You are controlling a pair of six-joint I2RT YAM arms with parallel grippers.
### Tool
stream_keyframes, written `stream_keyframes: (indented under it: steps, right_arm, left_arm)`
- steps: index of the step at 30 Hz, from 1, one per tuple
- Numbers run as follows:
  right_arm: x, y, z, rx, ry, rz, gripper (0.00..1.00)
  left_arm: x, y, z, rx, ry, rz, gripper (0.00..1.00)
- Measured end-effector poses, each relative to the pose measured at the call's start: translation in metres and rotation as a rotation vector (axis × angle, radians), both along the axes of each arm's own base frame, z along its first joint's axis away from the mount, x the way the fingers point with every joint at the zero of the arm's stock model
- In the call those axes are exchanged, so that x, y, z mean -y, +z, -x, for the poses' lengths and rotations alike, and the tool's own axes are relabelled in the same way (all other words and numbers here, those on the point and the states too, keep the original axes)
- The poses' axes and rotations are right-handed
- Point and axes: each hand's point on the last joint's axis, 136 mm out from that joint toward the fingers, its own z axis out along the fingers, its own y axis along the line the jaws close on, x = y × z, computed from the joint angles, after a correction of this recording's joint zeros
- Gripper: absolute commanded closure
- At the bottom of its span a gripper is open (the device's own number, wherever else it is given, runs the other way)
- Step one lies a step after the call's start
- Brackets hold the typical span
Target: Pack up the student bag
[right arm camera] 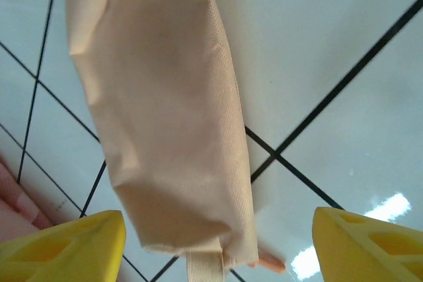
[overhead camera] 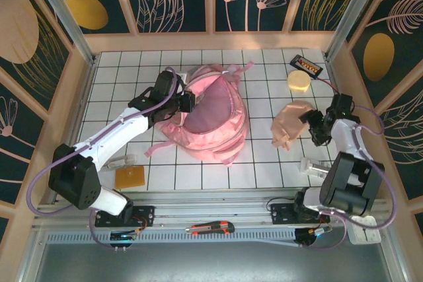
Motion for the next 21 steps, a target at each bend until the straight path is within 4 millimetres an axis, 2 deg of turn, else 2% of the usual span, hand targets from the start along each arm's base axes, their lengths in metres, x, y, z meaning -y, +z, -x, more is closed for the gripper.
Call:
stream_keyframes:
  steps: [7, 11, 14, 17, 21]
  right_arm:
    - [0.001, -0.034, -0.02, -0.036, 0.013, -0.047, 0.33]
    - [0.002, -0.045, -0.029, -0.044, 0.017, -0.06, 0.35]
    - [0.003, -0.05, -0.033, -0.045, 0.019, -0.06, 0.41]
    - [0.002, -0.054, -0.037, -0.044, 0.03, -0.06, 0.54]
    - [-0.002, -0.055, -0.042, -0.03, 0.053, -0.058, 0.81]
  left_arm:
    - [-0.001, 0.001, 0.001, 0.003, 0.003, -0.001, 1.0]
    - [-0.002, 0.001, 0.001, 0.003, 0.003, -0.002, 1.0]
    - [-0.002, 0.001, 0.001, 0.003, 0.003, -0.002, 1.0]
    - [-0.002, 0.001, 0.001, 0.003, 0.002, -0.003, 1.0]
    - [-0.002, 0.001, 0.001, 0.002, 0.002, -0.003, 1.0]
